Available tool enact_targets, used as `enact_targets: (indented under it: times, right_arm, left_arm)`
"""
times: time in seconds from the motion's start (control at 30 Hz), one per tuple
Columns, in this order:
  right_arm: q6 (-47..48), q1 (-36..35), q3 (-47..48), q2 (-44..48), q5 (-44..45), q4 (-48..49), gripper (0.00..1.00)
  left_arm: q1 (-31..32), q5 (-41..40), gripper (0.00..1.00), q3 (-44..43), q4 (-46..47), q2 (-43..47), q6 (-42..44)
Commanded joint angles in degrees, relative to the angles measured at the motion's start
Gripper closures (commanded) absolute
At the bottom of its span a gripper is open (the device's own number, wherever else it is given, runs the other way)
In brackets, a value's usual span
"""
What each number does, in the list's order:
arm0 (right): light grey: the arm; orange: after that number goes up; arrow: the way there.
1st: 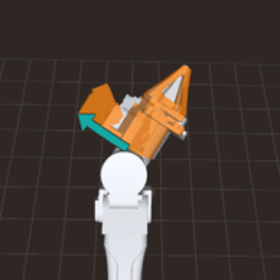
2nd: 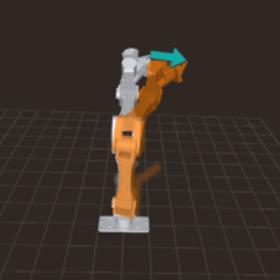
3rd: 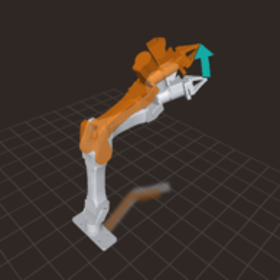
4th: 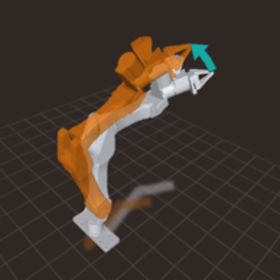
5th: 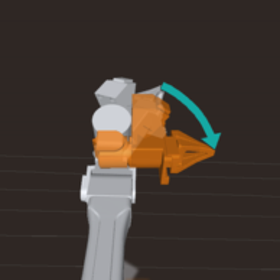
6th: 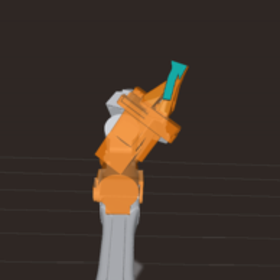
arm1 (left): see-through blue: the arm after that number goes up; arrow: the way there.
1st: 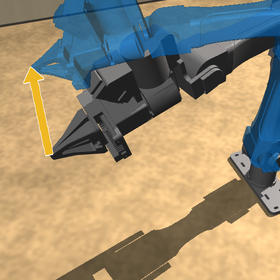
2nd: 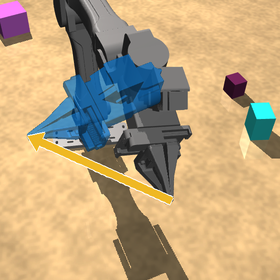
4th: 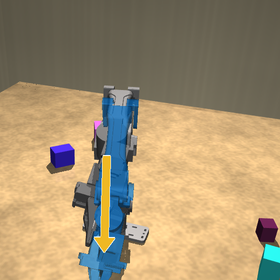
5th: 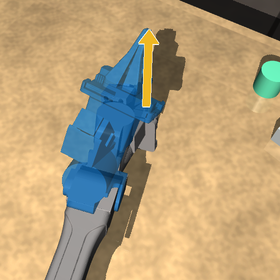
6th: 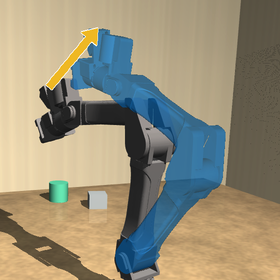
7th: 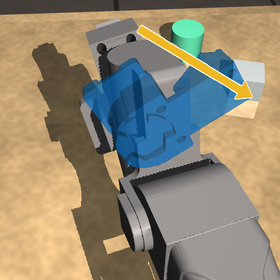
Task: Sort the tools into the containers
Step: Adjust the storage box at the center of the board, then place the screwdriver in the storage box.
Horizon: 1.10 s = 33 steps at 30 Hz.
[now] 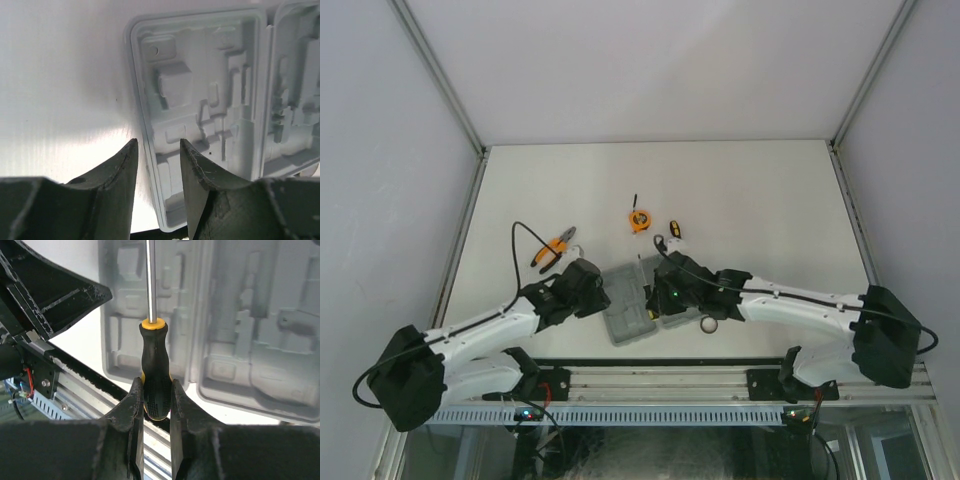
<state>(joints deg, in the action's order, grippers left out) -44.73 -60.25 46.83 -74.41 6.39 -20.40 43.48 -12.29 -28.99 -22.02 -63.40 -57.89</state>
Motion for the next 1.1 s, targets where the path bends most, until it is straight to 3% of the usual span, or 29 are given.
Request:
enact_targets:
  times: [0.0, 0.53, 1.07]
  right_arm:
    - [3.0, -2.1, 7.0, -5.2, -2.0, -3.7, 0.99]
    - [4.1, -3.0, 15.9, -18.5, -1.5, -12.6, 0.98]
    - [3.2, -1.6, 17.9, -22.1, 0.6, -12.0, 0.97]
  left_arm:
    - [-0.3, -4.7, 0.56, -0.8, -2.0, 5.3, 1.8]
    - [-3.5, -6.1, 0.58, 4.3, -0.6, 14.9, 3.7]
    - [-3.8, -5.0, 0.59, 4.2, 0.4, 14.7, 5.5]
